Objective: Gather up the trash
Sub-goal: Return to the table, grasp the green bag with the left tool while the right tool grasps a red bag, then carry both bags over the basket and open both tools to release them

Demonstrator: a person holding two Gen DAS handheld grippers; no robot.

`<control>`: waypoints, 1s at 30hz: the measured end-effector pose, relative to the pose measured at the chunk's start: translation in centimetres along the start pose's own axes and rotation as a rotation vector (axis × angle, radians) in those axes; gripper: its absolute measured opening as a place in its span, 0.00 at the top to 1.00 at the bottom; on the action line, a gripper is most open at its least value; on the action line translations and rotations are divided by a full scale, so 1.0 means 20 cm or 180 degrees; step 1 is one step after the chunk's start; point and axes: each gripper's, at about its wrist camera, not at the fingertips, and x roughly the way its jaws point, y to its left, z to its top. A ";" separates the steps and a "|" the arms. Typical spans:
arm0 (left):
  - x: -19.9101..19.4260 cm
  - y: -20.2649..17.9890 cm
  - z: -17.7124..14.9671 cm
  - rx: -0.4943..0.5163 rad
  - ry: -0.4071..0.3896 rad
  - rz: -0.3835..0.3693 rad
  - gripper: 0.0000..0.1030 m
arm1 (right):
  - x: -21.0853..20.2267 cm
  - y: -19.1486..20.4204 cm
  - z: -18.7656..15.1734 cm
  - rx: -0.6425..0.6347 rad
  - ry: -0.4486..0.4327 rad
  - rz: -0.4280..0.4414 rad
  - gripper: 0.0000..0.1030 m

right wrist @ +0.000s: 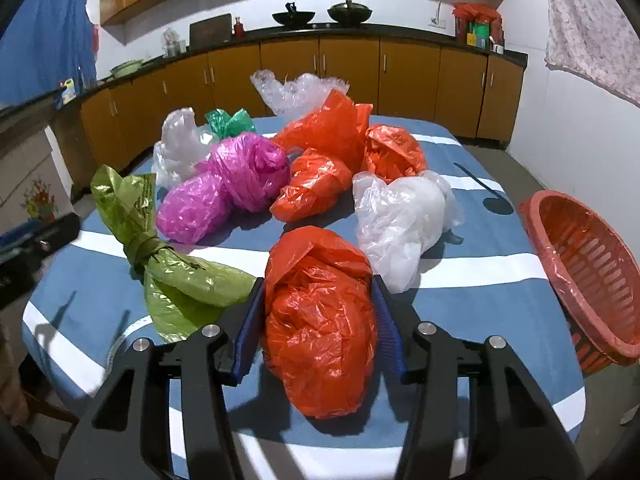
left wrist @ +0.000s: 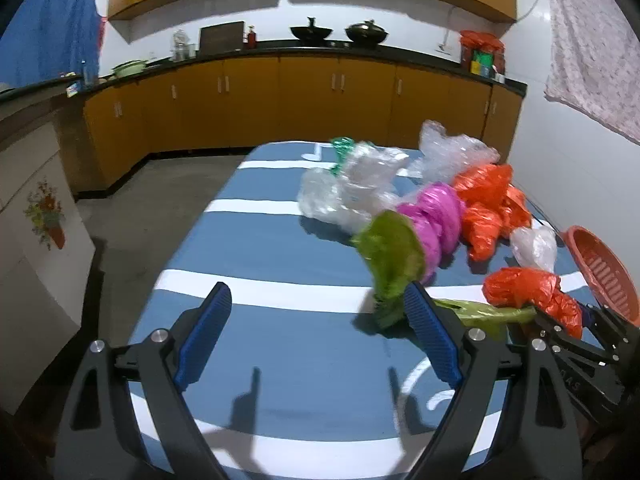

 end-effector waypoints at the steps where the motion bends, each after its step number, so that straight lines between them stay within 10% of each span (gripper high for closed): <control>1: 0.01 -0.02 0.00 0.0015 0.0018 -0.0036 0.16 | -0.01 -0.01 0.00 0.0012 -0.0015 0.0002 0.50; 11: 0.16 -0.17 0.01 0.0079 0.0247 -0.0249 0.17 | -0.20 -0.08 0.03 0.0072 -0.0235 -0.0001 0.50; 23: 0.32 -0.16 0.06 -0.0103 0.0488 -0.0386 0.80 | -0.23 -0.15 0.01 0.0167 -0.0208 -0.0093 0.50; 30: 0.22 -0.16 0.06 -0.0022 0.0370 -0.0424 0.89 | -0.25 -0.17 0.02 0.0170 -0.0239 -0.0107 0.50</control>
